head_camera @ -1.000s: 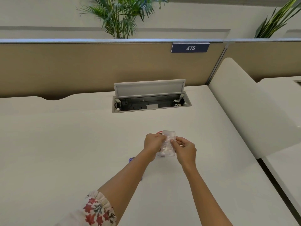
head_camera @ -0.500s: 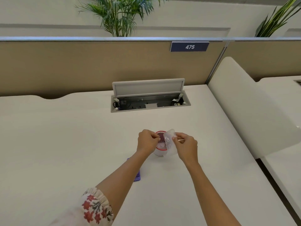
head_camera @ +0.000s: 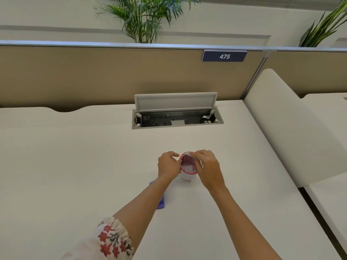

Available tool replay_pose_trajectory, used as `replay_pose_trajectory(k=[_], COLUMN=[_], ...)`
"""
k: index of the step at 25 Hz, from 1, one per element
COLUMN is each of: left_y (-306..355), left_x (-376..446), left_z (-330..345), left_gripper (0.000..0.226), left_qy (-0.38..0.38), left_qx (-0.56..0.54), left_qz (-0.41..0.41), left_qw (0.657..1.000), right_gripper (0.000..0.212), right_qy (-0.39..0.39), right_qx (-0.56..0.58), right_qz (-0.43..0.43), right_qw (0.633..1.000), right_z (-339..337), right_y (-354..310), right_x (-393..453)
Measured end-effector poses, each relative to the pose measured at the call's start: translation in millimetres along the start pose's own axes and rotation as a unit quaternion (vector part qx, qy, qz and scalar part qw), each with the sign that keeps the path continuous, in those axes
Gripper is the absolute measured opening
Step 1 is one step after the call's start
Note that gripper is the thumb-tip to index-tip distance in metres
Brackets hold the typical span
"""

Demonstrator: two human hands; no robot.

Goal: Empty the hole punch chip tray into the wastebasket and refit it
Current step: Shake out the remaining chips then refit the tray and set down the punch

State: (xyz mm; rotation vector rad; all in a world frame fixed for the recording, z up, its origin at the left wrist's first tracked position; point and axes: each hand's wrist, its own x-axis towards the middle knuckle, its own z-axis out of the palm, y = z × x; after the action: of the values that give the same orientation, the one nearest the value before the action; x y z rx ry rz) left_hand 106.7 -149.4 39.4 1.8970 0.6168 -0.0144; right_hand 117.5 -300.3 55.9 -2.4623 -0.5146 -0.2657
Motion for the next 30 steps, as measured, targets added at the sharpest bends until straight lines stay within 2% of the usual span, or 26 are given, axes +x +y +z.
replay_pose_trajectory(k=[3,7,10,12,15,17,20,22,24,28,30], left_y=[-1.6,-2.0,-3.3,-3.8,-5.9,-7.0,-8.4,-7.5,-6.6,-8.5,-9.0], left_x=[0.2,-0.1,0.2,-0.2,0.1,-1.2,-2.9,-4.6,-6.5,-9.0,-10.2], left_z=[-0.2,0.4,0.7,0.4,0.5,0.0,-0.8,-2.0,-4.3,-5.5,-6.1], left_gripper=[0.018,0.014,0.015,0.014,0.012,0.01,0.01,0.012,0.012,0.014,0.016], left_qy=[-0.005,-0.011,-0.011,-0.013,-0.014,-0.015,-0.011,-0.008,-0.007,-0.02,-0.026], left_qx=[-0.008,-0.012,-0.019,-0.022,-0.026,-0.033,-0.041,-0.035,-0.031,-0.003,0.005], left_qz=[-0.005,-0.007,-0.01,-0.013,-0.014,-0.014,-0.011,-0.008,-0.003,0.021,0.022], left_qw=[1.0,1.0,1.0,1.0,0.999,0.999,0.999,0.999,0.999,1.0,0.999], right_gripper=[0.031,0.035,0.03,0.02,0.014,0.015,0.018,0.017,0.014,0.015,0.018], right_qy=[-0.003,0.034,0.036,0.083,0.139,0.137,0.125,0.132,0.137,0.156,0.118], right_qx=[0.021,0.032,0.059,0.131,0.268,0.316,0.331,0.322,0.293,0.156,0.103], right_qz=[0.013,-0.012,0.015,0.067,0.227,0.299,0.34,0.327,0.281,0.077,0.014], right_qw=[1.0,0.999,0.998,0.986,0.926,0.89,0.871,0.879,0.904,0.972,0.988], right_z=[4.0,5.6,5.8,4.6,1.5,1.2,0.1,-0.5,-0.7,2.1,6.5], right_y=[-0.2,2.9,3.2,1.5,0.8,5.1,10.0,9.6,4.2,-2.2,1.0], right_x=[-1.2,-8.3,-11.6,-11.6,-8.9,-8.8,-9.6,-9.7,-10.0,-15.5,-19.5])
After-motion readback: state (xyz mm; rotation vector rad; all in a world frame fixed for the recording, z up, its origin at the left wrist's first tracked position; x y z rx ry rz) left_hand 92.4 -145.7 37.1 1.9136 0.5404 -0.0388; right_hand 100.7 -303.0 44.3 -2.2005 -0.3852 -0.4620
